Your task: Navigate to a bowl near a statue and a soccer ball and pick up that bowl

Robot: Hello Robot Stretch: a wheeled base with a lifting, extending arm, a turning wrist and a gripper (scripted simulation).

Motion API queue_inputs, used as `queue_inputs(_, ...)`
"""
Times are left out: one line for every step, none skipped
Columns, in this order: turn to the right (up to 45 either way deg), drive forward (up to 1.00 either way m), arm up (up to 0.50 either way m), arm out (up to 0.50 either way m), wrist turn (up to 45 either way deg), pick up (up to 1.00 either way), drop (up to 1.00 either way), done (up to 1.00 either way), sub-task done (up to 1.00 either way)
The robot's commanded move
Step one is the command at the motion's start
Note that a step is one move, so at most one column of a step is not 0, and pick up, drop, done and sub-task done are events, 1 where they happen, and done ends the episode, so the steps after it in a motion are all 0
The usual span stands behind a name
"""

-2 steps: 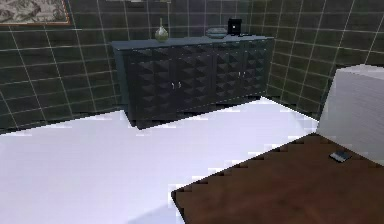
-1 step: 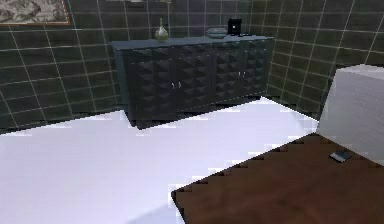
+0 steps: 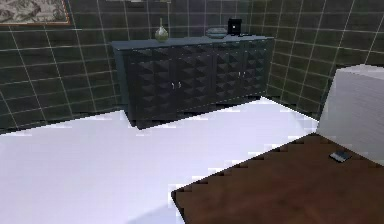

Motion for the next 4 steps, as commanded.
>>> queue_inputs(0.0,0.00,0.00,0.00,45.0,0.00,0.00,0.00,0.00)
queue_inputs(0.0,0.00,0.00,0.00,45.0,0.00,0.00,0.00,0.00)
queue_inputs(0.0,0.00,0.00,0.00,24.0,0.00,0.00,0.00,0.00)
queue_inputs(0.0,0.00,-0.24,0.00,0.0,0.00,0.00,0.00,0.00)
